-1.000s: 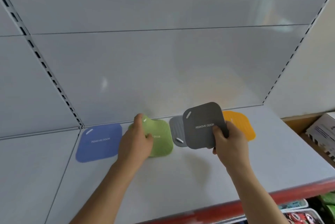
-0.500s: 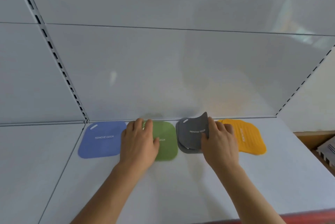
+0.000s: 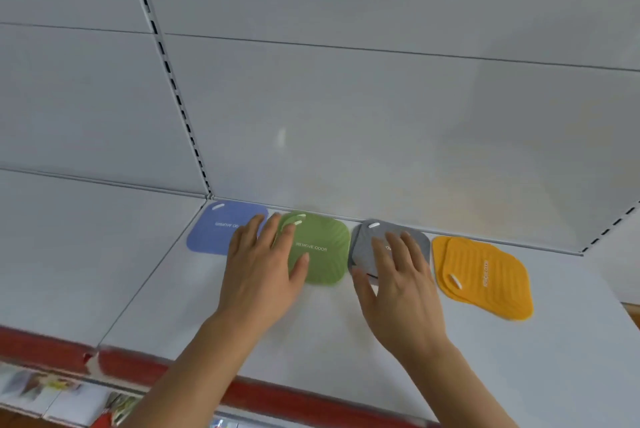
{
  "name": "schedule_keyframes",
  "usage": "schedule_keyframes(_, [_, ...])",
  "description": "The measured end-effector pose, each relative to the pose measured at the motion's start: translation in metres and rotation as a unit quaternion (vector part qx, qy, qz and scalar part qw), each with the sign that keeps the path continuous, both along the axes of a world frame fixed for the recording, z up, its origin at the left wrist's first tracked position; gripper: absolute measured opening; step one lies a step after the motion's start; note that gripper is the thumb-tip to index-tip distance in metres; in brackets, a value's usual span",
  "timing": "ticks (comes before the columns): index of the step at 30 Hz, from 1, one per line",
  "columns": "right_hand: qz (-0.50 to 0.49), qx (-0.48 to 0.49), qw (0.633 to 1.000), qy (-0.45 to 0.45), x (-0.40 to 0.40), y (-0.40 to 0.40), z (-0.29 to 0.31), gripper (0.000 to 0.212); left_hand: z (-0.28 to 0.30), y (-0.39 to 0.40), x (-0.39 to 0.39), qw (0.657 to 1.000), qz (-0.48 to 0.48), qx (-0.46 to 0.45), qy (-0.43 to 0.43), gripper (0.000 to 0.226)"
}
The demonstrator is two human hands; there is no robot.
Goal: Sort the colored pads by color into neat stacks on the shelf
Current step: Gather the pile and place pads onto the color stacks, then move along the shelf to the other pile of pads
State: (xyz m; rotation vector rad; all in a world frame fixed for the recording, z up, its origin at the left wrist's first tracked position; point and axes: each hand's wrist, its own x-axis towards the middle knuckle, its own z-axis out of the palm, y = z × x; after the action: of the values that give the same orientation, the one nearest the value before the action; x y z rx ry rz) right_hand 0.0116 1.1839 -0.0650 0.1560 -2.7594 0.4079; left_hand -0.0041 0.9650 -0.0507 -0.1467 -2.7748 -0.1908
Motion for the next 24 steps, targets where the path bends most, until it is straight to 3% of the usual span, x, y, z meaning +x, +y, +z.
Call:
schedule_keyframes(9, [0.116, 0.054, 0.992, -0.02, 0.032, -0.097, 0.005, 0.069, 0.002, -0.086, 0.071, 0.996, 0.09, -0.012, -0.011, 0.067])
schedule_keyframes(24, [0.237, 0.095, 0.966, -0.041, 0.104, -0.396, 0.013, 0.075, 0.004, -0.367, 0.208, 0.975, 0.216, 0.018, -0.048, 0.073])
